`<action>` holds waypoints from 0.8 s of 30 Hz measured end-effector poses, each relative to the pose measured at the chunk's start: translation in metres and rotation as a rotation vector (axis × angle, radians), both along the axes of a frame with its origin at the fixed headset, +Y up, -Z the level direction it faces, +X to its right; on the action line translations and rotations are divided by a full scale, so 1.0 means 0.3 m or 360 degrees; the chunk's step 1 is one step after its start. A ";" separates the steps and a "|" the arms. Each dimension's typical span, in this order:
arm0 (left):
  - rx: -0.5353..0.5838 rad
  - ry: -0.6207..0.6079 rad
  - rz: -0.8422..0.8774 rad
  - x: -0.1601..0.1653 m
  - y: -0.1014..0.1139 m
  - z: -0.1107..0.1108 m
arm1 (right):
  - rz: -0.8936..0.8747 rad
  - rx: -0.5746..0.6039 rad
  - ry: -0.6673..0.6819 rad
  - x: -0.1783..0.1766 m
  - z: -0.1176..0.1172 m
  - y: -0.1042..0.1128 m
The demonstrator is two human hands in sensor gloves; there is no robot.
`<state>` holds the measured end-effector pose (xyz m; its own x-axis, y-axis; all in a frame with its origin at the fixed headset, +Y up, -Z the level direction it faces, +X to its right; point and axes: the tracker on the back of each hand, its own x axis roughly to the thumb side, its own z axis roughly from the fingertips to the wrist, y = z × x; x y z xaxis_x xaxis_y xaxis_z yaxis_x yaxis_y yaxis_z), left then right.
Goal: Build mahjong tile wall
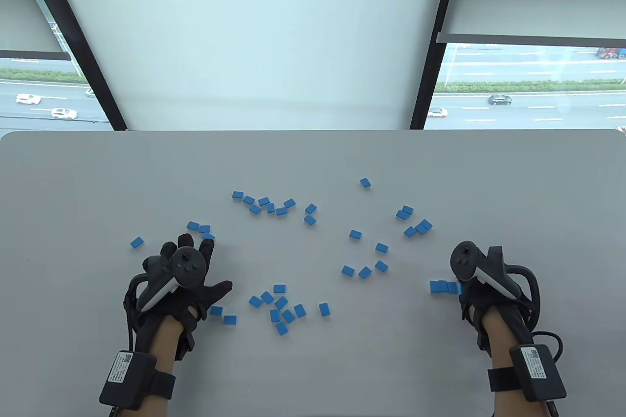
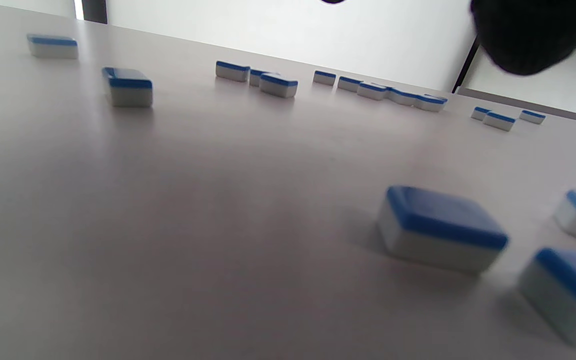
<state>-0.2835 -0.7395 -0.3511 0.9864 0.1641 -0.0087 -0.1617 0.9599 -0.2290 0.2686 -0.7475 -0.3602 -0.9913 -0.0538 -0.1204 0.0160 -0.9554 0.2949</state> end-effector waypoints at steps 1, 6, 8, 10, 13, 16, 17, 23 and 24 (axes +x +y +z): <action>-0.0005 0.0000 -0.0005 0.001 0.000 0.000 | 0.0001 0.0005 0.0004 -0.004 -0.001 -0.001; 0.0001 0.0006 -0.0001 0.000 0.004 0.003 | 0.0010 0.0021 0.0023 -0.015 -0.004 -0.004; 0.0003 0.0007 0.0001 0.000 0.005 0.003 | 0.0006 0.0022 0.0030 -0.017 -0.004 -0.005; 0.0001 0.0009 -0.0007 -0.001 0.004 0.002 | 0.0002 0.0015 0.0036 -0.018 -0.006 -0.005; 0.0000 0.0013 -0.0003 -0.002 0.005 0.003 | 0.0000 0.0074 0.0060 -0.030 -0.003 0.024; 0.0006 0.0013 -0.0006 -0.003 0.007 0.002 | -0.0034 0.0208 0.0111 -0.062 0.002 0.078; 0.0007 0.0013 -0.0005 -0.004 0.006 0.001 | -0.0034 0.0254 0.0134 -0.077 0.002 0.095; 0.0016 0.0013 -0.0025 -0.007 0.009 0.000 | -0.0025 0.0396 0.0346 -0.236 -0.039 0.183; 0.0018 0.0014 -0.0024 -0.007 0.009 0.000 | -0.0020 0.0388 0.0364 -0.255 -0.047 0.185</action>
<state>-0.2855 -0.7368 -0.3511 0.9887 0.1493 -0.0158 -0.1492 0.9648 -0.2165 0.1920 -0.6920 -0.3742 -0.9945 -0.0382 0.0976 0.0430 -0.9979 0.0476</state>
